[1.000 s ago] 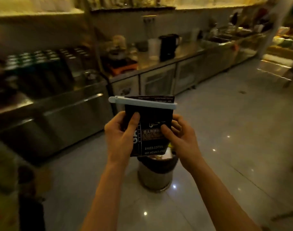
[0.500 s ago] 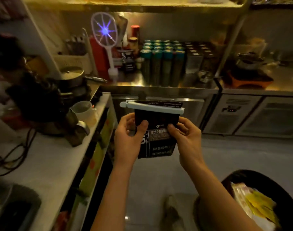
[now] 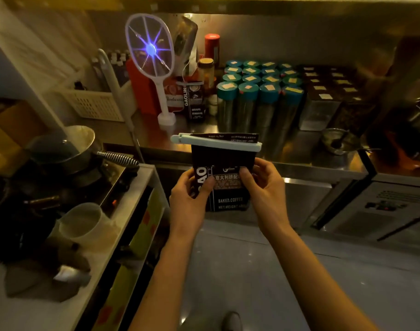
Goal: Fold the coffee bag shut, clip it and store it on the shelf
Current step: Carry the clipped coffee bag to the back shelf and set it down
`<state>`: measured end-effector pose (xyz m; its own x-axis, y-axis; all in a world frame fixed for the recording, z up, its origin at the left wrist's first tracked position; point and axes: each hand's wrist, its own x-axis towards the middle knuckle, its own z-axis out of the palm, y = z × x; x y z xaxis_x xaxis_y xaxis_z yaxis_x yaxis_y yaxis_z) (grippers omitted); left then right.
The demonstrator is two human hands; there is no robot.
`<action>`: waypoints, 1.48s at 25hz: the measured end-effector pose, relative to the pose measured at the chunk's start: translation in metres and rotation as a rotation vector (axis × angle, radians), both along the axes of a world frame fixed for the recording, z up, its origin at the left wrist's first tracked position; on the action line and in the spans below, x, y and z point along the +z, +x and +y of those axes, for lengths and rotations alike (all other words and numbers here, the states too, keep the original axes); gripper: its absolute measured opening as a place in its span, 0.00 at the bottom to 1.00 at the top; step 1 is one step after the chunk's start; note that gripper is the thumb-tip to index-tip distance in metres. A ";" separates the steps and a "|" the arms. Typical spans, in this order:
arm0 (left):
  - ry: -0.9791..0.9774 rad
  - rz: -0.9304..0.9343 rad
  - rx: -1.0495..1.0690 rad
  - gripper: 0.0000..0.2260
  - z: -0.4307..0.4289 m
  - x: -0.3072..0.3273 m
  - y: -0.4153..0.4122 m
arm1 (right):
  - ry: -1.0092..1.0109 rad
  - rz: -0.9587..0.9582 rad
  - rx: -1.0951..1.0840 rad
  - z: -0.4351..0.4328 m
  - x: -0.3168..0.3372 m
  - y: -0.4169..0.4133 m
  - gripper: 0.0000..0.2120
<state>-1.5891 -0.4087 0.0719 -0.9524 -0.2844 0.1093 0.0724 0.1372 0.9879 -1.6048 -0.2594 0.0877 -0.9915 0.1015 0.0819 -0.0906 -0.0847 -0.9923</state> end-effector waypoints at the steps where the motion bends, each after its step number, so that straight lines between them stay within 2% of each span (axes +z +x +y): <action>1: 0.005 0.001 0.023 0.20 -0.001 0.000 -0.021 | 0.015 -0.013 0.022 0.000 -0.001 -0.022 0.14; 5: 0.040 -0.012 0.069 0.21 -0.015 -0.016 -0.115 | 0.118 -0.098 0.062 -0.007 -0.020 -0.113 0.24; 9: 0.088 -0.017 0.063 0.21 -0.042 -0.043 -0.222 | 0.178 -0.130 0.068 -0.031 -0.049 -0.220 0.17; 12: 0.158 -0.066 0.087 0.22 -0.074 -0.064 -0.312 | 0.203 -0.148 0.033 -0.067 -0.069 -0.308 0.16; 15: 0.120 -0.127 0.072 0.17 -0.102 -0.085 -0.394 | 0.203 -0.220 -0.009 -0.101 -0.091 -0.384 0.17; 17: 0.068 -0.163 0.107 0.15 -0.111 -0.096 -0.427 | 0.213 -0.244 -0.032 -0.116 -0.103 -0.417 0.14; 21: 0.032 -0.174 0.186 0.12 -0.114 -0.111 -0.467 | 0.219 -0.260 -0.023 -0.134 -0.119 -0.462 0.10; 25: 0.102 -0.256 0.173 0.09 -0.126 -0.142 -0.532 | 0.259 -0.336 -0.007 -0.148 -0.145 -0.532 0.16; 27: 0.077 -0.310 0.169 0.07 -0.129 -0.156 -0.556 | 0.246 -0.376 -0.004 -0.150 -0.158 -0.555 0.16; 33: -0.025 -0.439 0.090 0.13 -0.132 -0.189 -0.598 | 0.182 -0.512 0.065 -0.148 -0.190 -0.596 0.19; 37: -0.036 -0.446 0.065 0.11 -0.132 -0.198 -0.614 | 0.203 -0.508 0.108 -0.143 -0.195 -0.617 0.19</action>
<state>-2.2035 -0.5412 -0.1259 -0.8888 -0.3491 -0.2971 -0.3696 0.1624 0.9149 -2.2218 -0.4020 -0.1076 -0.9154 0.0290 -0.4015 0.4017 0.1300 -0.9065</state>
